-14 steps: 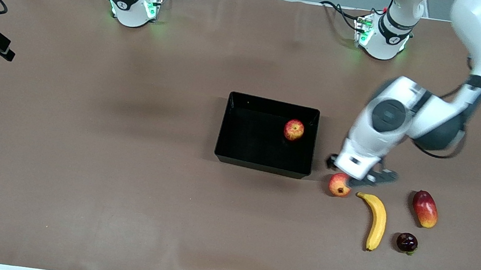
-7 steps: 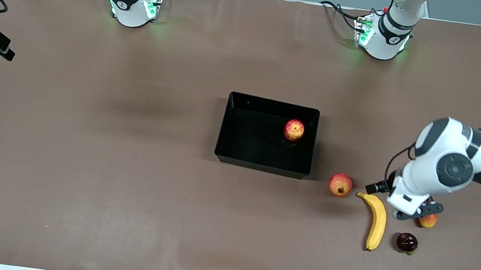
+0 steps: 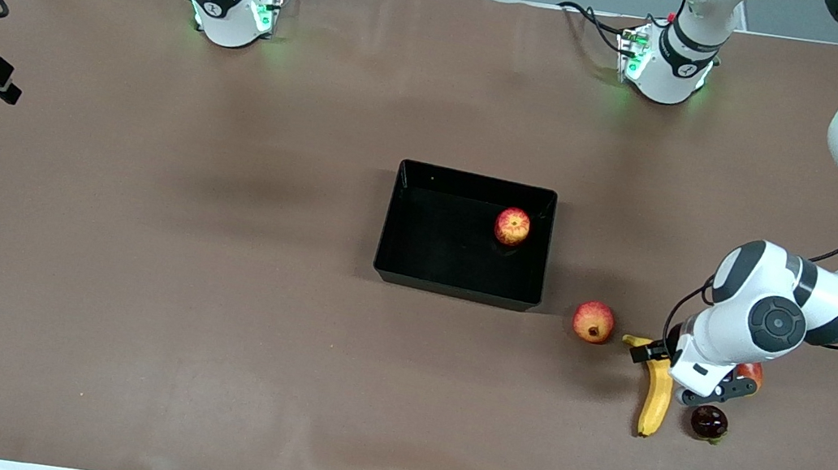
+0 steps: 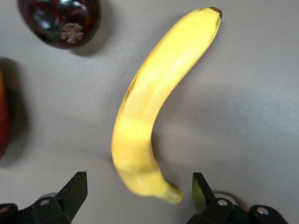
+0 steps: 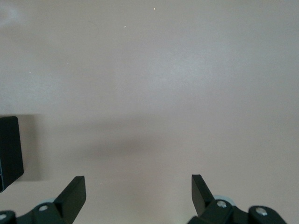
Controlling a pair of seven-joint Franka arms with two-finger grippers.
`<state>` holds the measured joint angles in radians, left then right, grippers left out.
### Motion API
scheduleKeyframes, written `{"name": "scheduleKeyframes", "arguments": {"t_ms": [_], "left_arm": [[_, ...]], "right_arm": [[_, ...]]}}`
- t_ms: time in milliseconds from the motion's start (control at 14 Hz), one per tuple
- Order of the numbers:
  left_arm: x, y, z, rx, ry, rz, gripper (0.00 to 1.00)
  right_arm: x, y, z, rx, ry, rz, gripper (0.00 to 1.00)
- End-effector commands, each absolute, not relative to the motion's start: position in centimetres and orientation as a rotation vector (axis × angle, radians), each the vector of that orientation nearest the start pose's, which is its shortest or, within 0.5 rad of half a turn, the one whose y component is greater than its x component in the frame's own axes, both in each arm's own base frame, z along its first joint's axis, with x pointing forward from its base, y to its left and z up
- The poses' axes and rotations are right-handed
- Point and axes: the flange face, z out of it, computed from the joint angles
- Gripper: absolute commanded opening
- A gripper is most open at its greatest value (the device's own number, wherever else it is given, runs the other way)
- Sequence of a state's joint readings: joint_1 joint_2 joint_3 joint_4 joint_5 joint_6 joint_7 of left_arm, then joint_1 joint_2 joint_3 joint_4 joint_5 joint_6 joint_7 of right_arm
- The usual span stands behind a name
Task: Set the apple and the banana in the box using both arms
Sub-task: 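Move the left gripper to the yellow banana and grasp its stem end, then lift the banana with the left gripper and carry it over the box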
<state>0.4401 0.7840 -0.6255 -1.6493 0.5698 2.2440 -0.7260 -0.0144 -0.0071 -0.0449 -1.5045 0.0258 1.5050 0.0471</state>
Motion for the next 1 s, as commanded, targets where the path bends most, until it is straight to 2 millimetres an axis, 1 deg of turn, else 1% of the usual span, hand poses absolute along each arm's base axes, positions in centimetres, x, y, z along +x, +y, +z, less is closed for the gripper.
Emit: {"name": "scheduleKeyframes", "arguments": {"t_ms": [0,72,215,358,430,573,645,788,931], "left_arm": [[69.5,-6.5,20.5,-3.103,-0.450,-0.079,0.93],[69.4,-6.8,20.0,-3.087,-0.429,-0.083,0.87],[69.3,-6.5,19.4,-3.067,-0.420,-0.076,0.67],[69.3,-6.2,18.9,-3.049,-0.398,-0.080,0.51],[69.3,-6.2,18.9,-3.040,-0.382,-0.090,0.39],[69.4,-5.9,19.2,-3.025,-0.358,-0.113,0.04],[69.5,-5.8,19.6,-3.014,-0.347,-0.130,0.00],[69.8,-5.4,20.4,-3.011,-0.302,-0.148,0.00],[70.3,-5.1,22.1,-3.002,-0.262,-0.154,0.00]], "right_arm": [[54.9,-2.9,65.3,-3.101,0.184,-0.005,1.00],[54.9,-2.6,65.1,-3.097,0.179,0.003,1.00],[54.9,-2.7,65.1,-3.096,0.174,0.002,1.00],[55.1,-2.6,64.9,-3.096,0.169,0.009,1.00],[55.1,-2.5,64.8,-3.096,0.171,0.012,1.00],[55.1,-2.2,64.8,-3.097,0.162,0.017,1.00],[55.1,-2.0,64.8,-3.097,0.155,0.017,1.00],[55.1,-1.5,64.8,-3.098,0.143,0.022,1.00],[55.0,-1.1,64.9,-3.098,0.135,0.025,1.00]]}}
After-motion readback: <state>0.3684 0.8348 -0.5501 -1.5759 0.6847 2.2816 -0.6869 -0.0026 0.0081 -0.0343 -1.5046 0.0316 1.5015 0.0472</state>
